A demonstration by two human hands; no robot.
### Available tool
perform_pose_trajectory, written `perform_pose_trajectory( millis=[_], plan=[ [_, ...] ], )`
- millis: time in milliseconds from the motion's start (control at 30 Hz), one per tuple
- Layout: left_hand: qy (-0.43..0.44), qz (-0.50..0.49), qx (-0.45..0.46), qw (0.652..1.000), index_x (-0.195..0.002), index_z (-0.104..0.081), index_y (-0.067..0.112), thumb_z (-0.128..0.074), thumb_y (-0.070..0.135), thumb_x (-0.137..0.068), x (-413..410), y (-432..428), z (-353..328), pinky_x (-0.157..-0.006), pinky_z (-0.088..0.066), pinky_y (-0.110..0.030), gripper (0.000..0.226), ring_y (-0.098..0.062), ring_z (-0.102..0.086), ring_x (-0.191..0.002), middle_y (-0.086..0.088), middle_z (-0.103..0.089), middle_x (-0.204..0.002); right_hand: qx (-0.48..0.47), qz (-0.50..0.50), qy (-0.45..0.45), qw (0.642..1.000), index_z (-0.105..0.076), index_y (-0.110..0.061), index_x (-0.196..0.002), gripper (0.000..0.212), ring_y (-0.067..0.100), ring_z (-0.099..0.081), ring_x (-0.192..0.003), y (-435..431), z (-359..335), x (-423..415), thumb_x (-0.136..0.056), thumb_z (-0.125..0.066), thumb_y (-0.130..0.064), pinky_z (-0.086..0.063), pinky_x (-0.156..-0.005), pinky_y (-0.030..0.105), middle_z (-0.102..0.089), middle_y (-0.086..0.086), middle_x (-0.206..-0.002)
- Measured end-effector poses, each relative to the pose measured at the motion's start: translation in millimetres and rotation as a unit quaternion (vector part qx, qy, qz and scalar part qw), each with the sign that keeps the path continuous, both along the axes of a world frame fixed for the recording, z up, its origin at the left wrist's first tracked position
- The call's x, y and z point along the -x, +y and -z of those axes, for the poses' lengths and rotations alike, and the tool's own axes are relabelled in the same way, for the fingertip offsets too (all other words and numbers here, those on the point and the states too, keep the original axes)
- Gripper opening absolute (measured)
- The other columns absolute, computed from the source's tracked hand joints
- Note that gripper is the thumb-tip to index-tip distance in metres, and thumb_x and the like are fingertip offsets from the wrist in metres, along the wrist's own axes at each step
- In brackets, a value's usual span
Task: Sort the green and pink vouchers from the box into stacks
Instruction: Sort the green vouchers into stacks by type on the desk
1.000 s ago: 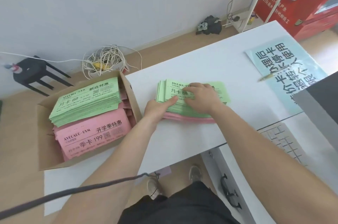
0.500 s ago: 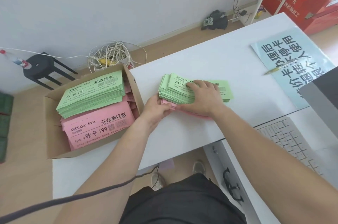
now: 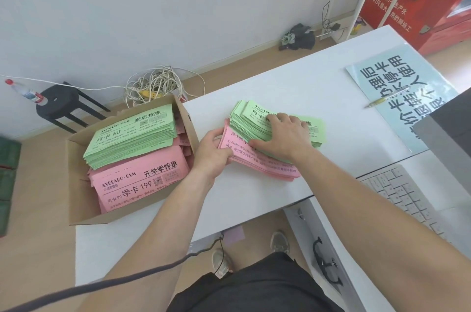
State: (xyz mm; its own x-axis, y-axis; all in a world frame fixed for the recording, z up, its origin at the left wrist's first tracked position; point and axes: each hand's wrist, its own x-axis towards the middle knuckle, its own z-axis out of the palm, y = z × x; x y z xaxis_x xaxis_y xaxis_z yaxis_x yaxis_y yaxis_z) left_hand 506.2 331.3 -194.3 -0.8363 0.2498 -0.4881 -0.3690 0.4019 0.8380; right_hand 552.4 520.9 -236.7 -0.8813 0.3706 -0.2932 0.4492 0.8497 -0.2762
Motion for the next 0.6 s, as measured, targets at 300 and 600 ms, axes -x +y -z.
perform_pose_trajectory(
  millis=[300,600],
  plan=[
    [-0.058,-0.033,0.063,0.996,-0.083,-0.059,0.016,-0.069,0.017,-0.091,11.7,17.3,-5.3,-0.072,-0.057,-0.031,0.013,-0.017,-0.069,-0.077,-0.009,-0.074,-0.091,-0.028,-0.019,-0.012,0.999,-0.042,-0.031,-0.137,0.098,0.035,-0.043,-0.131,0.5,10.3,1.1,-0.062,-0.053,-0.092,-0.032,-0.109,0.06,-0.046,0.002,-0.143],
    [0.138,0.036,0.131,0.981,-0.107,-0.051,0.022,-0.065,0.003,-0.085,16.7,0.2,-40.8,-0.07,-0.052,-0.03,0.032,-0.013,-0.067,-0.086,0.005,-0.068,-0.102,-0.029,0.013,-0.026,0.999,-0.04,-0.028,-0.139,0.097,0.036,-0.042,-0.13,1.3,6.5,0.3,-0.065,-0.05,-0.091,-0.03,-0.109,0.062,-0.046,0.005,-0.142]
  ],
)
